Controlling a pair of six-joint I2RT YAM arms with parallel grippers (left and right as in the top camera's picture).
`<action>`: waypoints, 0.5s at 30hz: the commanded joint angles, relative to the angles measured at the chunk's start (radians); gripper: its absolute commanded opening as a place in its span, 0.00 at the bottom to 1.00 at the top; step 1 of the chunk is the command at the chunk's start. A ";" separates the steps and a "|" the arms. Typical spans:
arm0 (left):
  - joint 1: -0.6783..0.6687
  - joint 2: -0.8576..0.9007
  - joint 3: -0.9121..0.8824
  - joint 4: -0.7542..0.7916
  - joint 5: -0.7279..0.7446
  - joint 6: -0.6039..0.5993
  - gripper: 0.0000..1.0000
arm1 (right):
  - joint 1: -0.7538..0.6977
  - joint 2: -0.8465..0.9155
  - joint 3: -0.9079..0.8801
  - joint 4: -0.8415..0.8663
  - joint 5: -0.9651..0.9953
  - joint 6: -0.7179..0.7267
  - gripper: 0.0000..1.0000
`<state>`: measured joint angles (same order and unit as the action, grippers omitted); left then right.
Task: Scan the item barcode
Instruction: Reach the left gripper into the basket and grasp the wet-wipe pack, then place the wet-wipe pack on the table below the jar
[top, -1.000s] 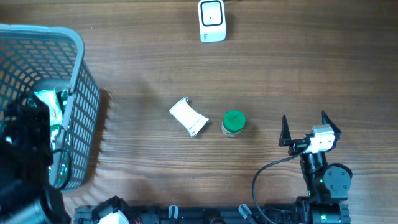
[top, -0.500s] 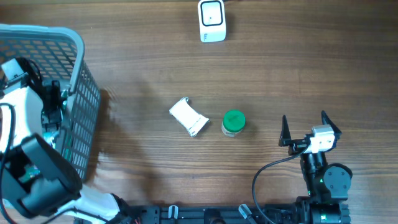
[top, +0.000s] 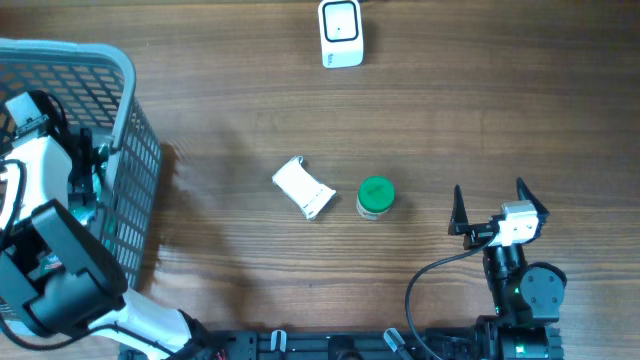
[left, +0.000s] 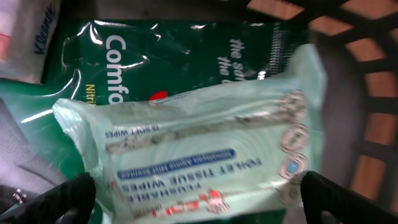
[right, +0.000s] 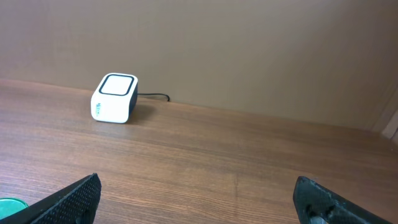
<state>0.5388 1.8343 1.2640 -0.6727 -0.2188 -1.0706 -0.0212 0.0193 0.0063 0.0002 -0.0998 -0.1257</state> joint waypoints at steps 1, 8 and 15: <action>0.004 0.077 -0.003 0.003 -0.026 0.031 0.87 | 0.004 -0.005 -0.001 0.005 0.006 -0.005 1.00; 0.004 -0.002 0.032 -0.071 -0.025 0.099 0.04 | 0.004 -0.005 -0.001 0.005 0.007 -0.006 1.00; 0.003 -0.465 0.212 -0.208 0.164 0.099 0.10 | 0.004 -0.005 -0.001 0.005 0.007 -0.005 1.00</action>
<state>0.5381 1.6218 1.3796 -0.8673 -0.1875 -0.9817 -0.0212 0.0193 0.0063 0.0002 -0.0998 -0.1257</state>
